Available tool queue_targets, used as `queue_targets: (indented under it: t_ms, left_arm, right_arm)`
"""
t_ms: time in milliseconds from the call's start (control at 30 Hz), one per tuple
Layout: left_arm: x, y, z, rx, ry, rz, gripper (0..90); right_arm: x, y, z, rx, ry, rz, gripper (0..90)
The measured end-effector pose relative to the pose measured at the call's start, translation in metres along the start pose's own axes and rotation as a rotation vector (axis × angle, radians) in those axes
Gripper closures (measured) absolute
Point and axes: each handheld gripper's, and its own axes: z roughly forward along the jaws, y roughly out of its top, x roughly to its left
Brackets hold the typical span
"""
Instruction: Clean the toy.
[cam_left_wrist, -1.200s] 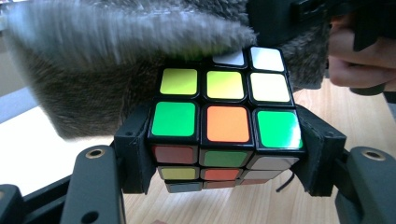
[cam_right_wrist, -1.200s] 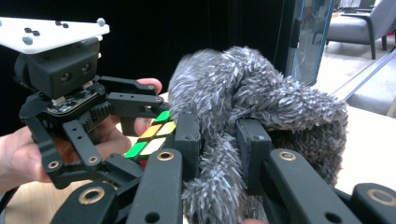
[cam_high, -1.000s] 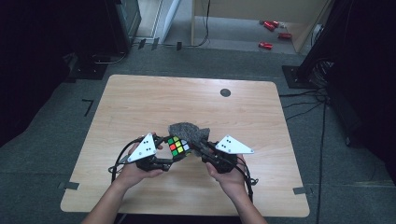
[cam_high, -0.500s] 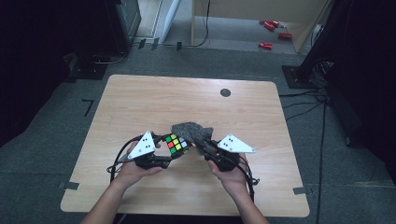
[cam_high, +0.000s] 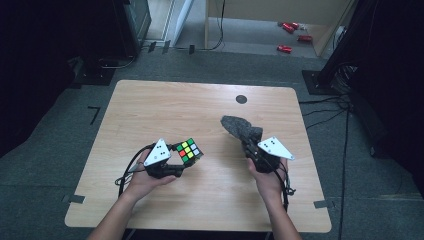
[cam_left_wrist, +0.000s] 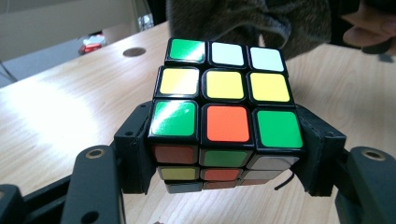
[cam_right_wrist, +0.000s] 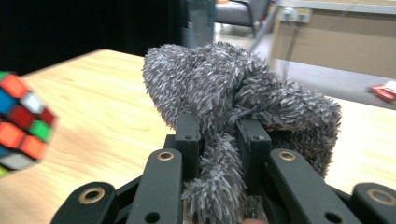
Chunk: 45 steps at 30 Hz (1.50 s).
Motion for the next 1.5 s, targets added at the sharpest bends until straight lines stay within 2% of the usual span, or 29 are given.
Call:
queue_targets:
  t_ms: [67, 100, 267, 300, 467, 733, 767, 800, 833, 867, 933, 967, 1000, 1033, 1067, 1100, 1167, 1233, 1500]
  left_arm:
    - [0.000, -0.001, 0.002, 0.009, 0.004, -0.002, 35.2]
    - [0.000, -0.002, 0.004, 0.030, 0.016, -0.004, 35.2]
    - [0.002, -0.003, 0.004, 0.034, 0.021, -0.017, 35.2]
    - [0.002, -0.003, 0.004, 0.034, 0.021, -0.017, 35.3]
    - [0.003, -0.006, 0.007, 0.048, 0.025, -0.022, 35.2]
    - [0.005, -0.008, 0.014, 0.075, 0.029, -0.043, 35.2]
    - [0.005, -0.009, 0.015, 0.081, 0.031, -0.047, 35.2]
    - [0.005, -0.010, 0.016, 0.091, 0.034, -0.050, 35.3]
    - [0.005, -0.010, 0.016, 0.091, 0.034, -0.050, 35.3]
    - [0.005, -0.011, 0.017, 0.099, 0.040, -0.056, 35.3]
    - [0.005, -0.012, 0.019, 0.104, 0.045, -0.065, 35.2]
    - [0.005, -0.012, 0.019, 0.104, 0.045, -0.065, 35.2]
    - [0.006, -0.012, 0.020, 0.106, 0.048, -0.075, 35.3]
    - [0.006, -0.012, 0.020, 0.106, 0.048, -0.075, 35.2]
    - [0.006, -0.012, 0.020, 0.107, 0.052, -0.077, 35.2]
    - [0.006, -0.012, 0.021, 0.108, 0.053, -0.080, 35.2]
    - [0.005, -0.012, 0.022, 0.114, 0.054, -0.082, 35.2]
    - [0.005, -0.013, 0.023, 0.119, 0.052, -0.085, 35.2]
    - [0.005, -0.016, 0.029, 0.137, 0.066, -0.107, 35.2]
  right_arm:
    - [-0.003, -0.003, 0.002, 0.004, -0.016, -0.005, 74.9]
    - [-0.007, -0.012, 0.006, 0.024, -0.041, -0.005, 74.7]
    - [-0.012, -0.023, 0.013, 0.056, -0.074, -0.015, 74.7]
    - [-0.012, -0.023, 0.013, 0.056, -0.074, -0.015, 74.7]
    - [-0.012, -0.038, 0.025, 0.141, -0.044, -0.007, 74.0]
    - [-0.010, -0.048, 0.036, 0.198, -0.004, 0.004, 71.0]
    - [-0.011, -0.049, 0.037, 0.206, 0.013, 0.016, 69.1]
    - [-0.011, -0.050, 0.039, 0.213, 0.047, 0.027, 61.9]
    - [-0.011, -0.050, 0.039, 0.213, 0.047, 0.027, 61.9]
    - [-0.009, -0.050, 0.041, 0.213, 0.064, 0.020, 46.6]
    - [-0.007, -0.048, 0.041, 0.219, 0.055, 0.018, 29.5]
    - [-0.007, -0.048, 0.041, 0.219, 0.055, 0.018, 29.5]
    - [-0.005, -0.044, 0.039, 0.225, 0.040, 0.017, 13.8]
    - [-0.005, -0.044, 0.039, 0.225, 0.040, 0.017, 13.8]
    - [-0.006, -0.042, 0.038, 0.231, 0.049, 0.024, 9.7]
    - [-0.005, -0.039, 0.035, 0.227, 0.035, -0.007, 1.6]
    - [-0.005, -0.037, 0.033, 0.222, 0.027, -0.010, 0.7]
    - [-0.008, -0.032, 0.029, 0.205, 0.028, 0.021, 0.0]
    - [-0.006, -0.027, 0.025, 0.198, 0.038, 0.016, 0.0]
